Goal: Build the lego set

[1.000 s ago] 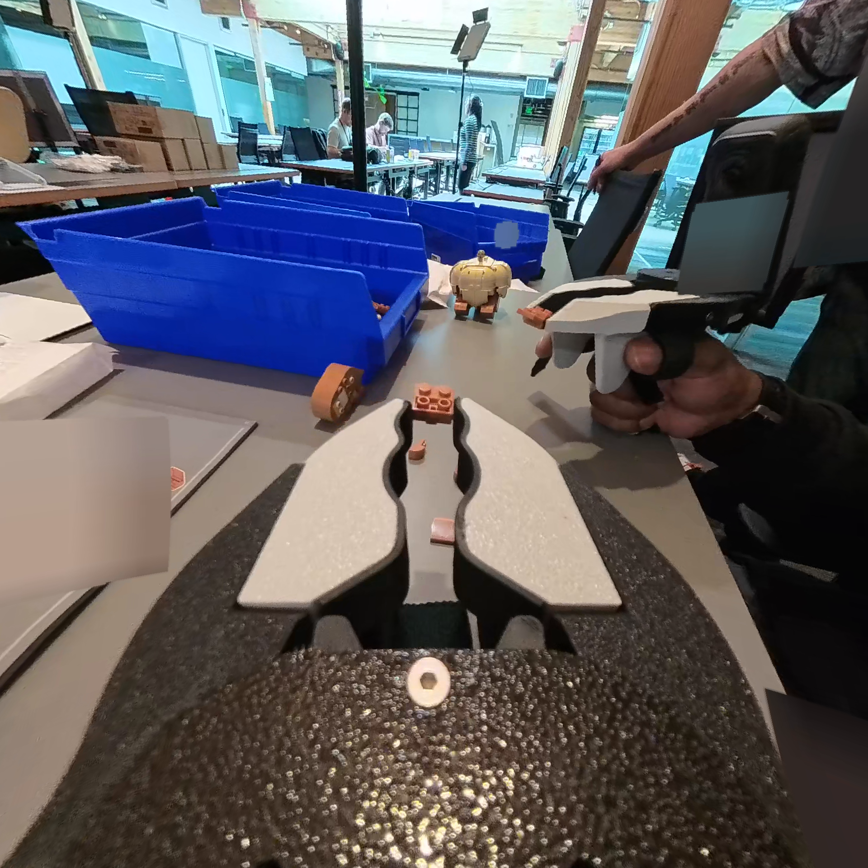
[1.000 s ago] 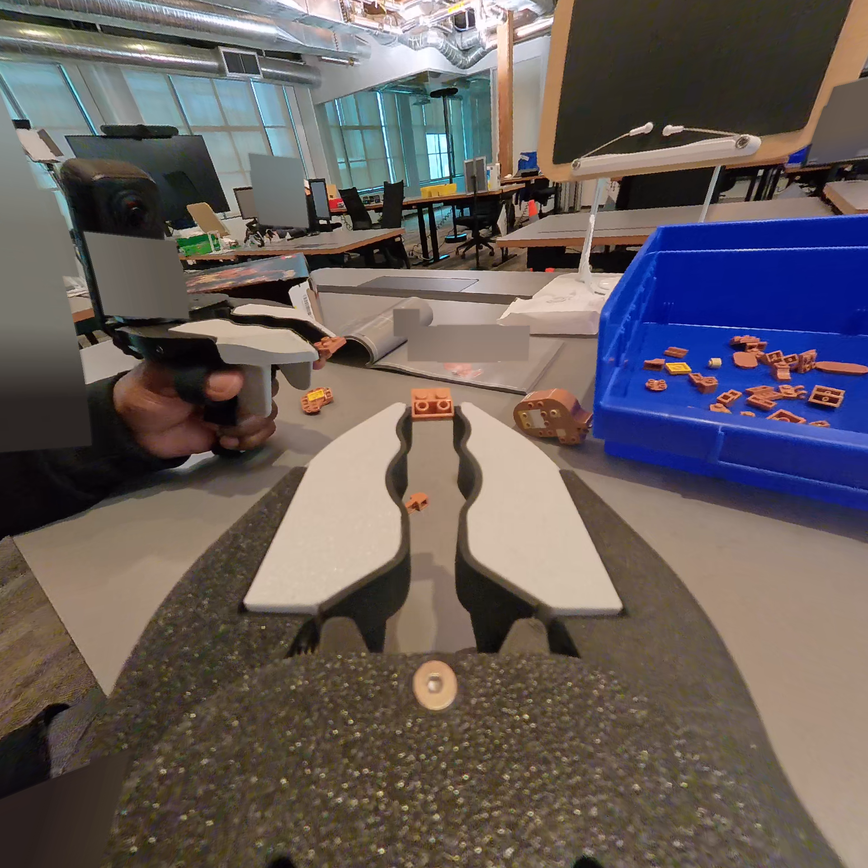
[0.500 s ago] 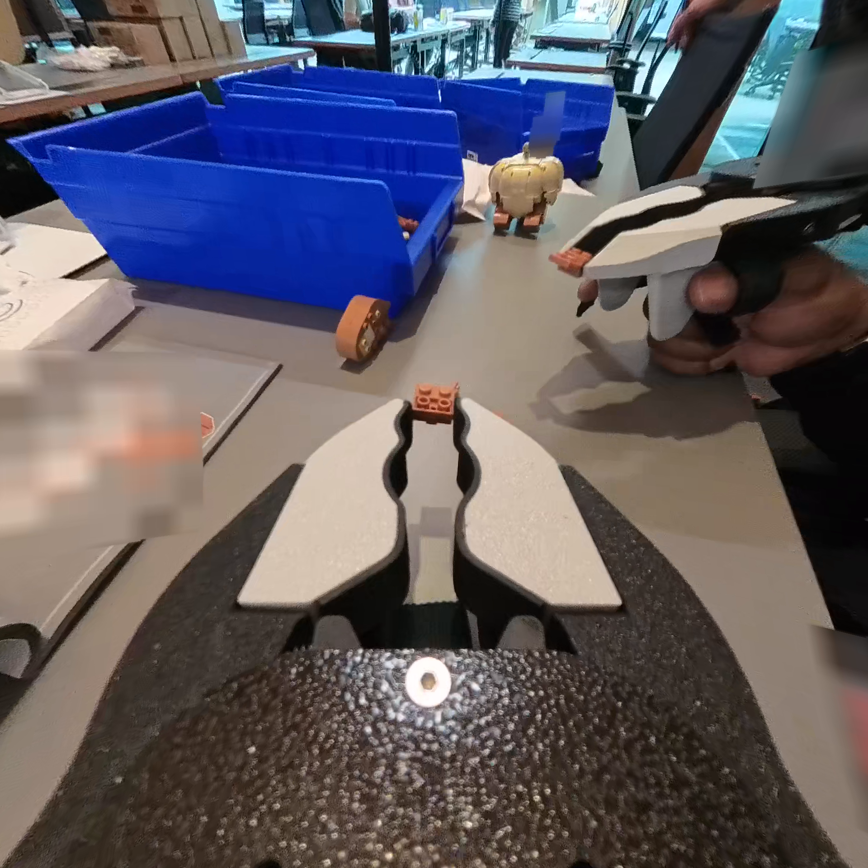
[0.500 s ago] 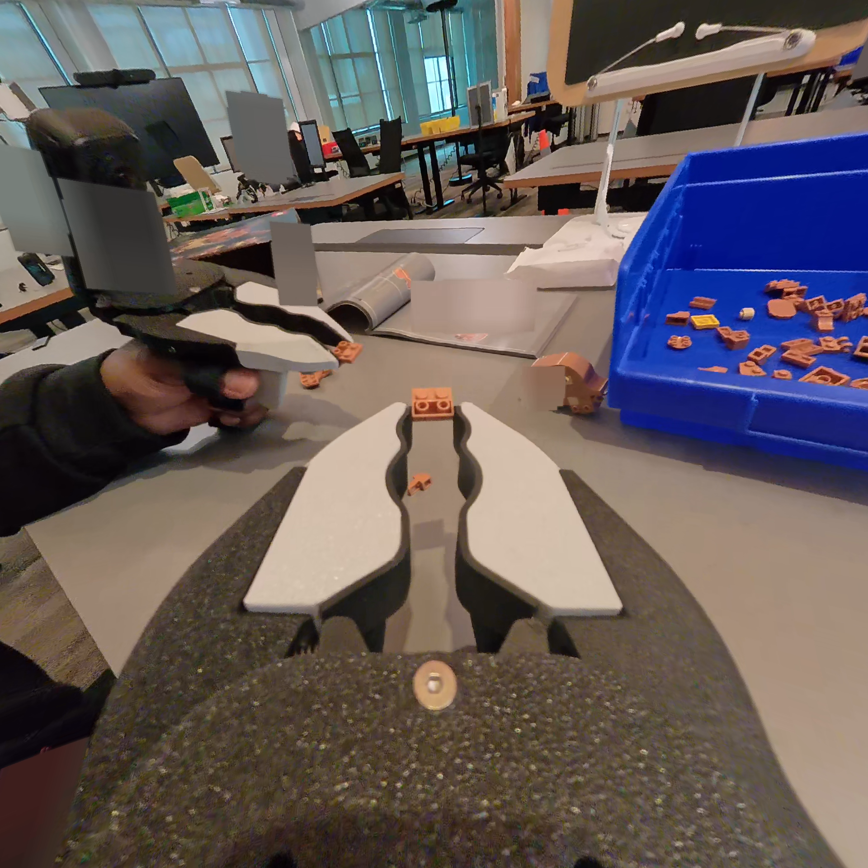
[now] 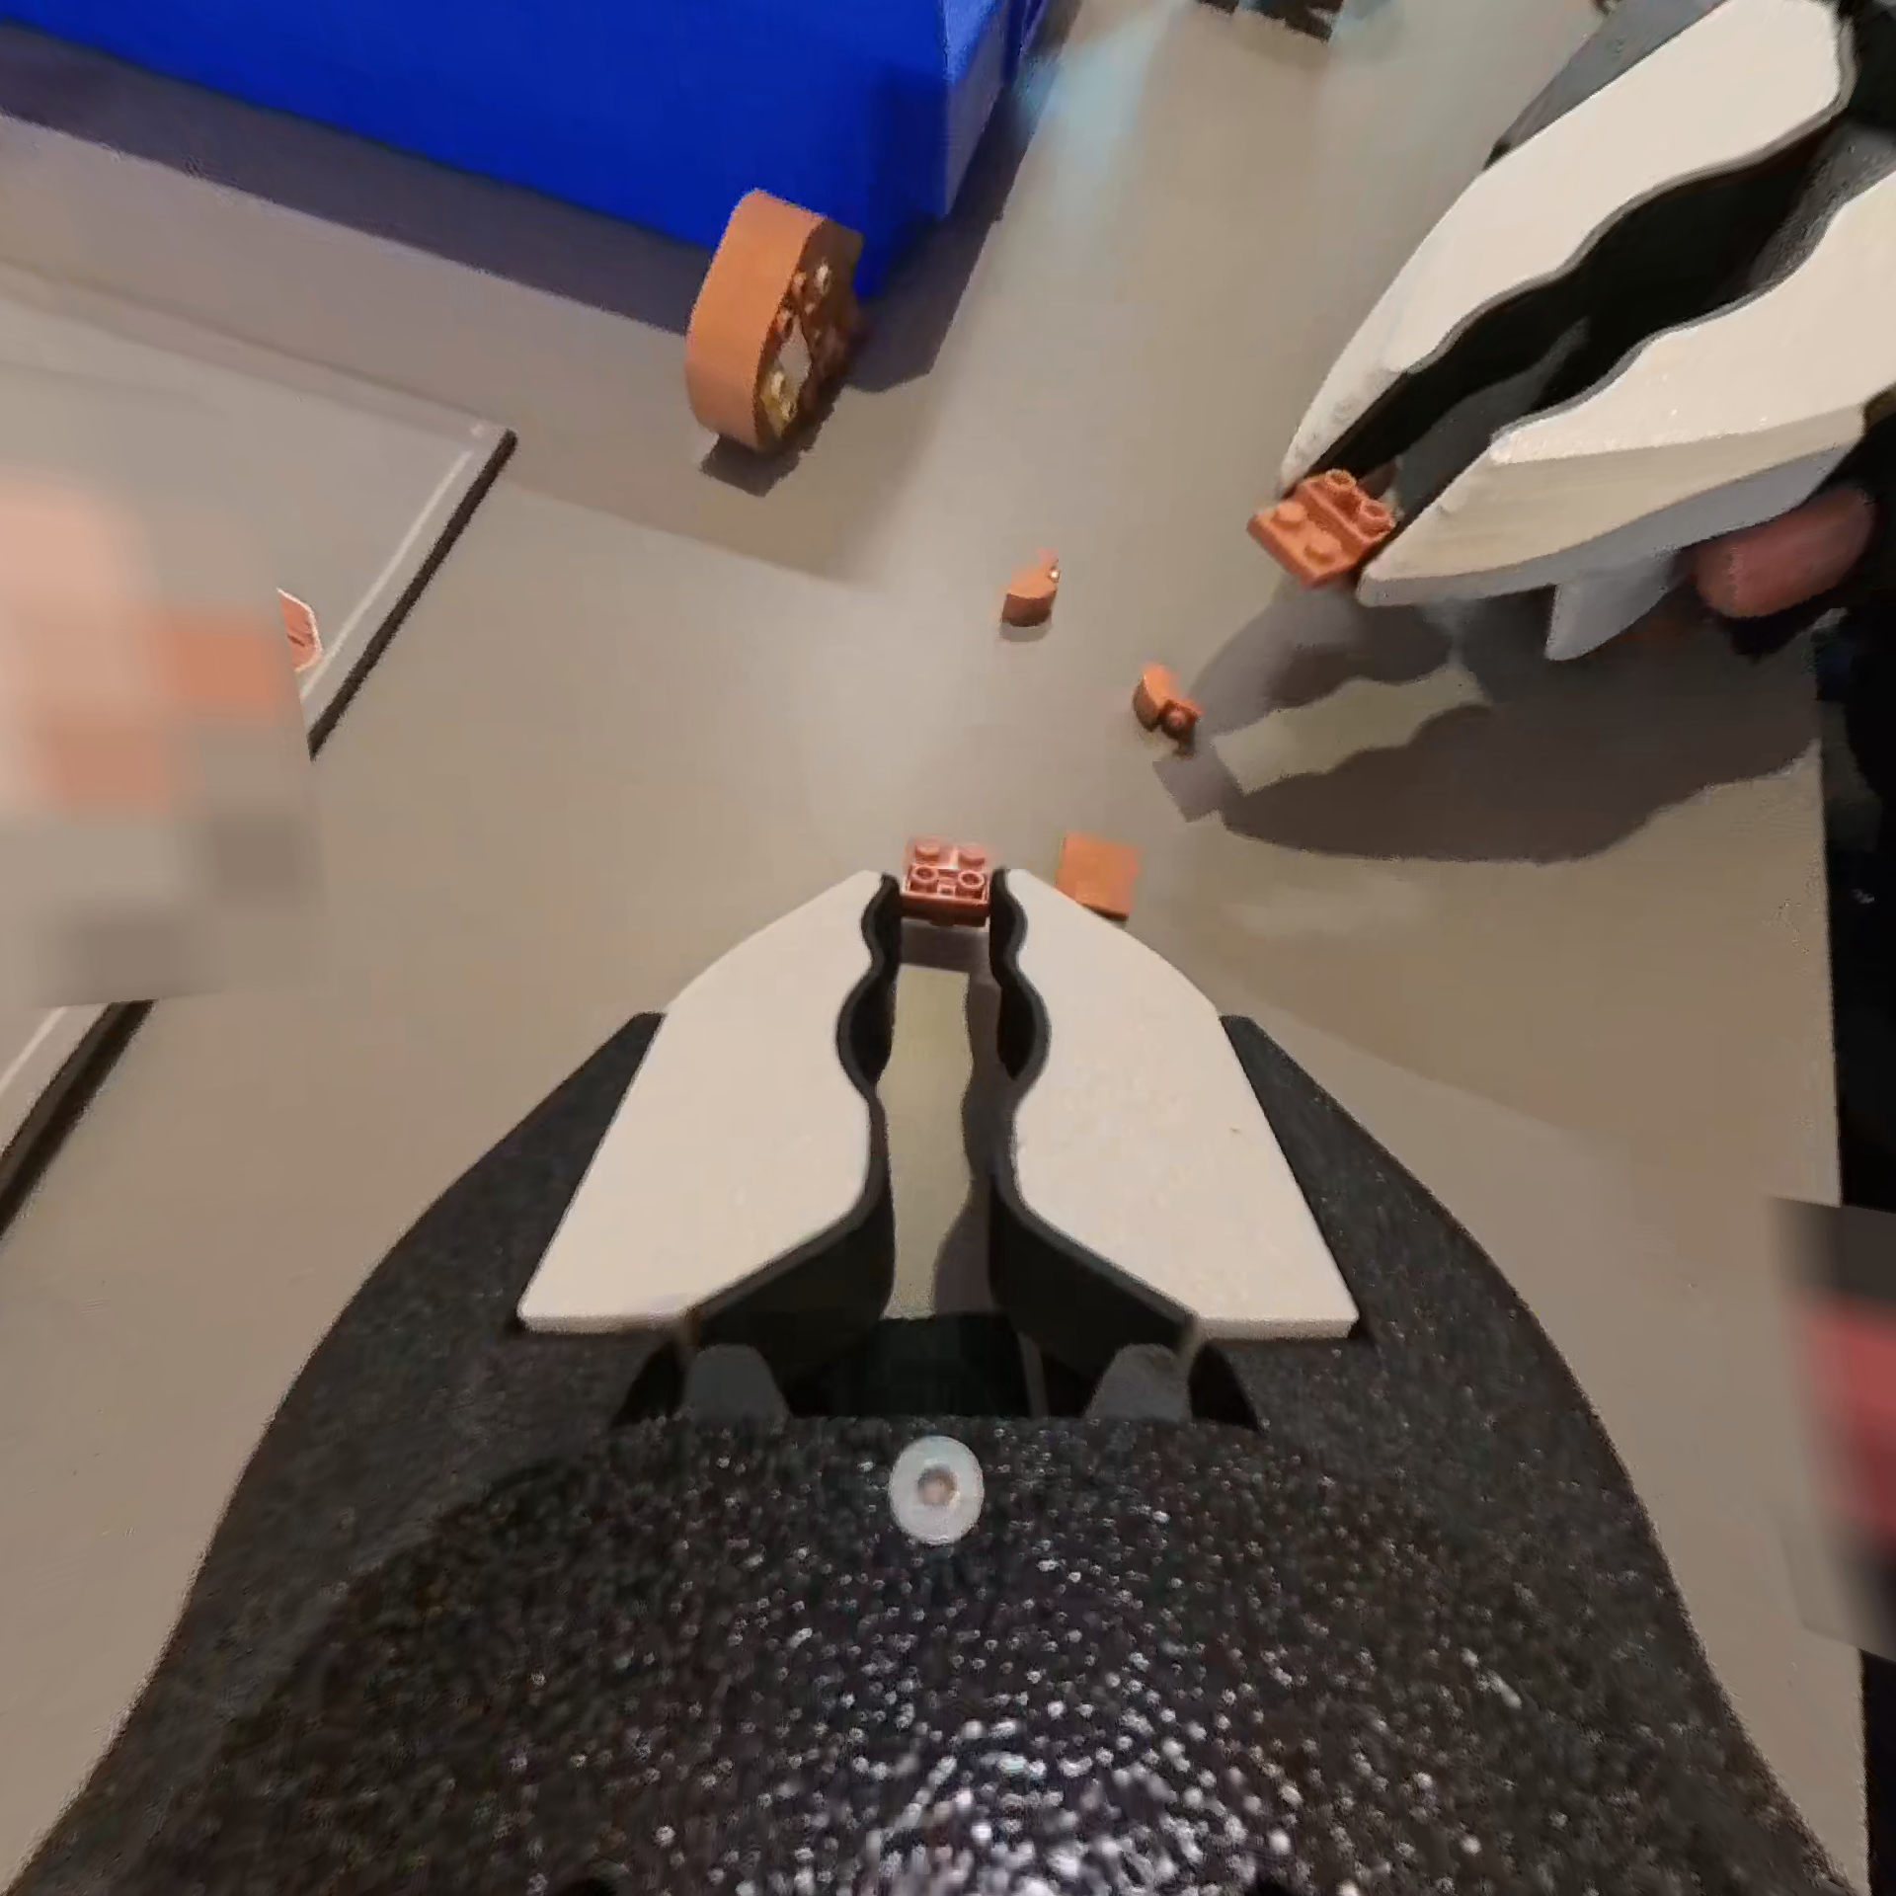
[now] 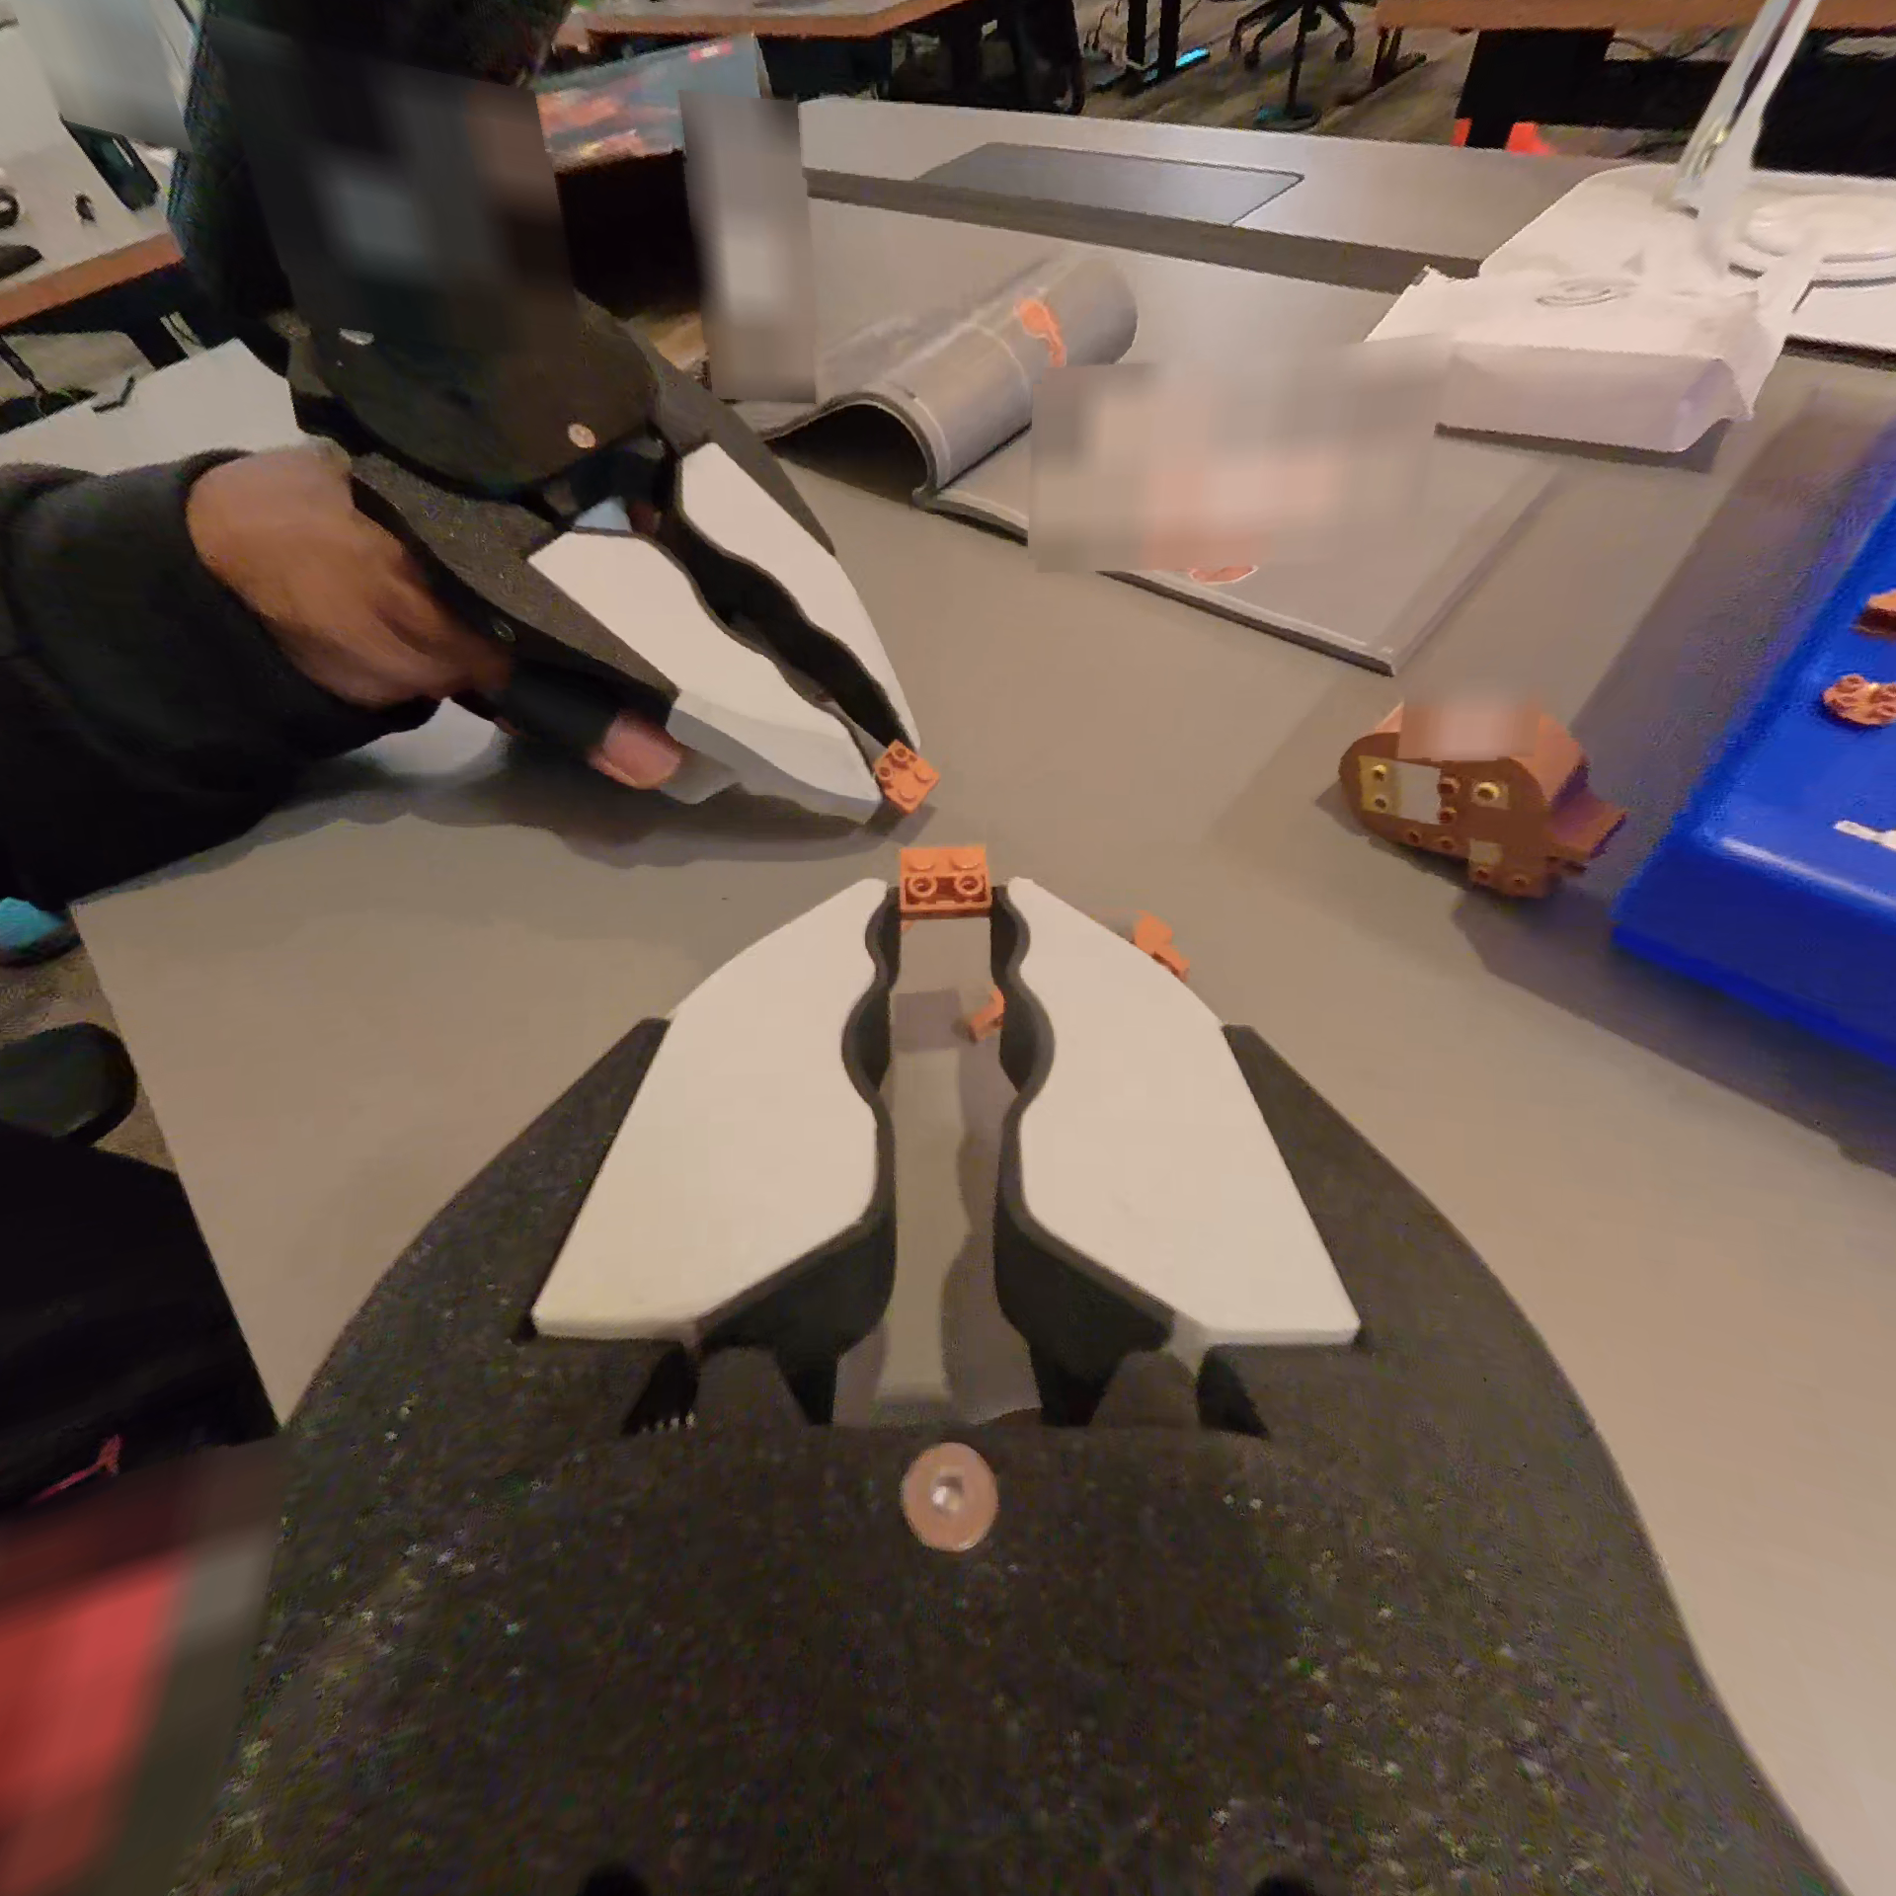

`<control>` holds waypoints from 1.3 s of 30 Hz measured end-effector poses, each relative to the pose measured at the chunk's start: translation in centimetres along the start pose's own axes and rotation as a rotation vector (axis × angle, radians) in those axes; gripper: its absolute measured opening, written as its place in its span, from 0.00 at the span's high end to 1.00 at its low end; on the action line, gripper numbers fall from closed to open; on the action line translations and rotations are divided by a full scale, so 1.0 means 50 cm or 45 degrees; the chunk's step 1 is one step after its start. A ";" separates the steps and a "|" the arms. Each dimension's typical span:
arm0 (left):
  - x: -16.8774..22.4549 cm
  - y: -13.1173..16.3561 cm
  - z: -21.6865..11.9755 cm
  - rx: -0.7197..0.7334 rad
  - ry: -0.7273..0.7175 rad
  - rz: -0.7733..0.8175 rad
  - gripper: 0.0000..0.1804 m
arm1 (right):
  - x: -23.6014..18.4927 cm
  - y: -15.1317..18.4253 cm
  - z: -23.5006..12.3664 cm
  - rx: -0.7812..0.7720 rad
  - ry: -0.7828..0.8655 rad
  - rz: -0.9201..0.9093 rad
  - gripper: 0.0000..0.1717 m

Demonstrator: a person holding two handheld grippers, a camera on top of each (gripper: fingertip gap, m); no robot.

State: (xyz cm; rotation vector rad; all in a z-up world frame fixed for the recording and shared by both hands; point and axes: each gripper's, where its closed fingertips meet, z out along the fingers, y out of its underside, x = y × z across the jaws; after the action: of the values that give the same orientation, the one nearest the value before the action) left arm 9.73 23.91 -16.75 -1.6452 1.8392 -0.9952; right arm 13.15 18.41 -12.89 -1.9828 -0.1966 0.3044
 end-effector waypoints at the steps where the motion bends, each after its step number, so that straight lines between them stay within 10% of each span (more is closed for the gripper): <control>1: -0.001 0.004 0.004 -0.026 -0.007 0.003 0.91 | 0.000 0.002 0.005 -0.018 -0.003 -0.014 0.91; 39: 0.010 0.024 0.004 -0.097 -0.011 0.101 0.88 | 0.014 0.055 0.104 -0.442 -0.007 -0.321 0.90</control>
State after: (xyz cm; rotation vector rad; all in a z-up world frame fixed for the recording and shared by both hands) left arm 9.05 23.42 -17.73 -1.6035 1.9434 -0.8935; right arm 12.25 21.98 -17.55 -2.2685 -0.5277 0.1168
